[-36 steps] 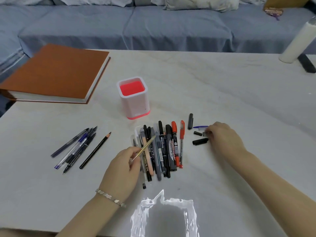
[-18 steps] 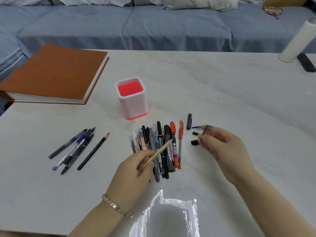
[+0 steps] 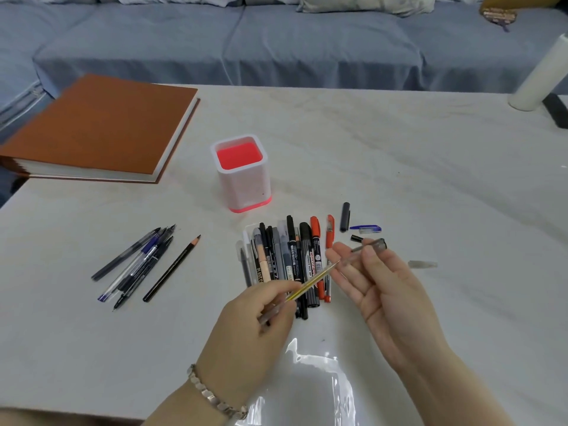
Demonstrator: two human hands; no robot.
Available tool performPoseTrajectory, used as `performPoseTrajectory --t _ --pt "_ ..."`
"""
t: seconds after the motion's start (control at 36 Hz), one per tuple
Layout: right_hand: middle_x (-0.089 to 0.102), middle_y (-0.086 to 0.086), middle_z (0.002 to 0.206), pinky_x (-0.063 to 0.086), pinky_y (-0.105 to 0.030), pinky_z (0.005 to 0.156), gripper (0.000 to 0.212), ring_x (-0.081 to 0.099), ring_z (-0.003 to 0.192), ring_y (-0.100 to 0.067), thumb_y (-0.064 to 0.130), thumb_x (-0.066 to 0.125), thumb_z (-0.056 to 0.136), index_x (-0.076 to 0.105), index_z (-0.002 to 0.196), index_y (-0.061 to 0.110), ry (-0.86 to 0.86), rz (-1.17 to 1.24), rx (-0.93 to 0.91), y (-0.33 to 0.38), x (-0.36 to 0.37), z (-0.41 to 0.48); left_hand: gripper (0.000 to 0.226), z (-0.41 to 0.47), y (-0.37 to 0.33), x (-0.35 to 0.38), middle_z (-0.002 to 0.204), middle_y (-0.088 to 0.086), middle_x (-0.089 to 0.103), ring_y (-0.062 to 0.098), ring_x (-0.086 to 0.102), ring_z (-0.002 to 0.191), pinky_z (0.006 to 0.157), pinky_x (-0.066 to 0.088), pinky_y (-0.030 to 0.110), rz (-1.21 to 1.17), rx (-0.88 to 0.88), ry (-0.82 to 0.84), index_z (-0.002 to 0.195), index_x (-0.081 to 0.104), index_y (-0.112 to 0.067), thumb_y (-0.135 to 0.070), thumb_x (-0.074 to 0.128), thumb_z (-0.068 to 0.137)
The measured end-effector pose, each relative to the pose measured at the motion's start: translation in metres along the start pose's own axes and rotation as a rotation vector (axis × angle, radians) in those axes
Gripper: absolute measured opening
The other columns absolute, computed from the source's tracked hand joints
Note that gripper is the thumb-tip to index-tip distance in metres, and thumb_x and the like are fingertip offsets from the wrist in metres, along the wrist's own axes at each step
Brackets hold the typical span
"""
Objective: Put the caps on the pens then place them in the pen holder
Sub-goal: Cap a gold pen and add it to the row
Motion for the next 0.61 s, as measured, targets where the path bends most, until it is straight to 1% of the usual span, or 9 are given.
performPoseTrajectory --t 0.08,0.17,0.31,0.36,0.39,0.42,0.47,0.53,0.61 --pt "0.074 -0.012 0.089 0.059 -0.027 0.073 0.012 0.071 0.086 -0.019 0.012 0.043 0.093 0.052 0.087 0.007 0.004 -0.024 -0.007 0.000 0.000 -0.001 0.038 -0.001 0.000 -0.001 0.073 -0.031 0.059 -0.012 0.053 0.073 0.061 0.038 0.001 0.001 0.005 -0.003 0.080 0.057 -0.048 -0.010 0.059 0.082" --pt "0.074 -0.012 0.088 0.059 -0.027 0.073 0.012 0.071 0.086 -0.020 0.011 0.043 0.093 0.053 0.086 0.009 0.004 -0.035 -0.015 0.000 0.001 -0.001 0.037 -0.002 -0.001 -0.001 0.069 -0.015 0.060 -0.010 0.053 0.075 0.060 0.038 0.001 0.008 0.017 -0.003 0.082 0.058 -0.047 -0.009 0.059 0.082" --pt "0.074 -0.014 0.091 0.059 -0.027 0.073 0.009 0.072 0.086 -0.021 0.011 0.044 0.091 0.053 0.089 0.009 0.013 -0.049 -0.015 -0.001 0.002 -0.003 0.037 -0.002 -0.004 0.000 0.075 -0.010 0.060 -0.005 0.052 0.076 0.061 0.039 0.004 0.042 0.055 0.018 0.083 0.057 -0.047 -0.009 0.059 0.083" --pt "0.074 -0.014 0.091 0.058 -0.028 0.073 0.009 0.071 0.086 -0.022 0.011 0.045 0.091 0.053 0.088 0.009 0.018 -0.065 -0.014 -0.001 0.002 -0.004 0.032 -0.002 -0.003 0.000 0.074 -0.007 0.060 -0.004 0.052 0.076 0.061 0.038 0.003 0.051 0.075 0.021 0.086 0.057 -0.047 -0.014 0.058 0.085" --pt "0.074 -0.014 0.090 0.058 -0.028 0.073 0.008 0.071 0.086 -0.022 0.010 0.046 0.090 0.053 0.087 0.009 0.023 -0.074 -0.010 -0.001 0.003 -0.004 0.028 -0.002 -0.003 0.000 0.080 -0.007 0.059 -0.003 0.053 0.076 0.060 0.038 0.004 0.060 0.090 0.024 0.088 0.057 -0.047 -0.019 0.056 0.085" --pt "0.074 -0.014 0.089 0.059 -0.028 0.073 0.007 0.072 0.085 -0.023 0.010 0.047 0.089 0.054 0.087 0.009 0.030 -0.083 -0.003 -0.002 0.003 -0.004 0.025 -0.002 -0.003 0.000 0.088 -0.010 0.058 0.000 0.053 0.075 0.060 0.038 0.004 0.074 0.109 0.027 0.090 0.057 -0.049 -0.024 0.054 0.084" --pt "0.074 -0.014 0.087 0.059 -0.027 0.071 0.006 0.072 0.084 -0.024 0.010 0.048 0.088 0.054 0.089 0.010 0.045 -0.107 0.016 -0.005 0.003 -0.005 0.026 -0.002 -0.004 -0.001 0.092 -0.016 0.058 0.005 0.054 0.074 0.059 0.039 0.005 0.096 0.137 0.018 0.091 0.057 -0.052 -0.030 0.052 0.079" --pt "0.074 -0.016 0.088 0.058 -0.028 0.074 0.006 0.071 0.086 -0.025 0.009 0.051 0.086 0.055 0.090 0.010 0.070 -0.136 0.031 -0.010 0.004 -0.006 0.025 -0.002 -0.005 -0.002 0.085 -0.024 0.062 0.001 0.056 0.069 0.059 0.040 0.005 0.063 0.118 0.005 0.086 0.058 -0.055 -0.031 0.057 0.078" --pt "0.074 -0.016 0.088 0.057 -0.028 0.078 0.017 0.071 0.089 -0.024 0.016 0.056 0.073 0.058 0.088 0.009 0.119 -0.168 0.048 -0.016 0.005 -0.010 0.034 -0.002 -0.004 -0.002 0.066 -0.031 0.063 -0.007 0.057 0.061 0.060 0.042 0.003 -0.005 0.083 -0.027 0.079 0.060 -0.052 -0.018 0.066 0.079"
Point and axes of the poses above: each hand's wrist, its own z-axis towards the middle knuckle, its own x-axis out of the palm, y = z × x, the point moved 4 cm from there along z, towards the middle knuckle
